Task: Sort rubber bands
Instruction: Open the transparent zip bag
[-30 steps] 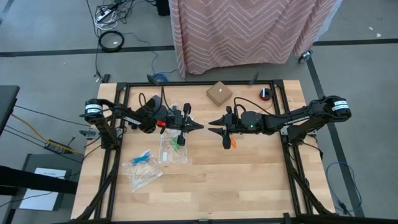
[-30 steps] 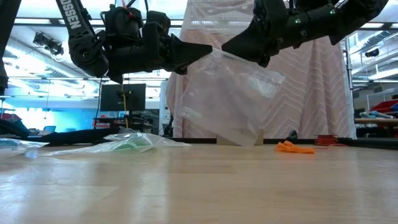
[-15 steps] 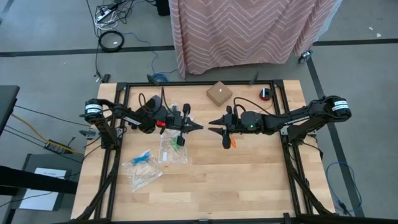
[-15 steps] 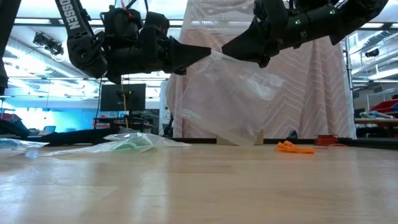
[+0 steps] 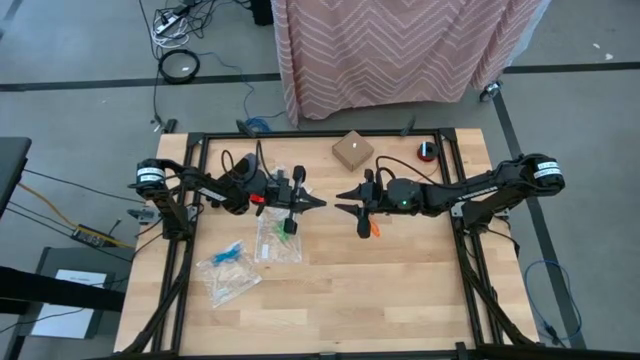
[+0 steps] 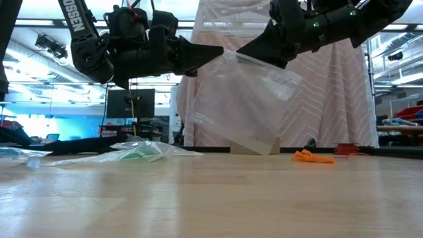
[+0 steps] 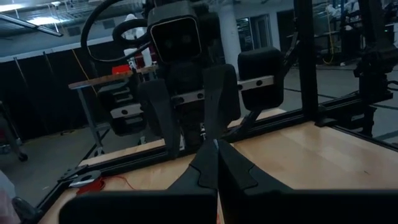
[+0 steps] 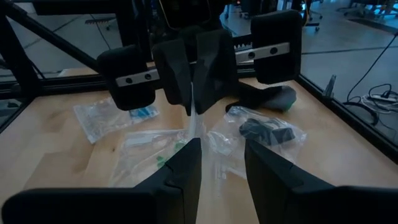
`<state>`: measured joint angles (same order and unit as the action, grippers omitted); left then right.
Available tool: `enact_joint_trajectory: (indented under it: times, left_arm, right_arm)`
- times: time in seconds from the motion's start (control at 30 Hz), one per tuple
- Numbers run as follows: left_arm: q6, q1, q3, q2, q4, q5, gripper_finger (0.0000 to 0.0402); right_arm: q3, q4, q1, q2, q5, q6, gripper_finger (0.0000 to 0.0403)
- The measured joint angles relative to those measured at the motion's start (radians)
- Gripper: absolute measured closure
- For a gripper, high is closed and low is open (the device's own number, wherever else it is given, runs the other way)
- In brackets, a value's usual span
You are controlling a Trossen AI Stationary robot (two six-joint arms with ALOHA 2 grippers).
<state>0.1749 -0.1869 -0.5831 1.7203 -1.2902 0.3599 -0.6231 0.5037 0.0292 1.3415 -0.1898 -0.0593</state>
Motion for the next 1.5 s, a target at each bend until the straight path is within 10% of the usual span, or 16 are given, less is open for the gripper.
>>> enact_joint_trajectory:
  times: [1.5]
  left_arm:
    - [0.024, -0.002, 0.0, 0.001, 0.011, 0.005, 0.04]
  right_arm:
    - [0.0, 0.004, 0.0, 0.0, -0.001, -0.012, 0.029]
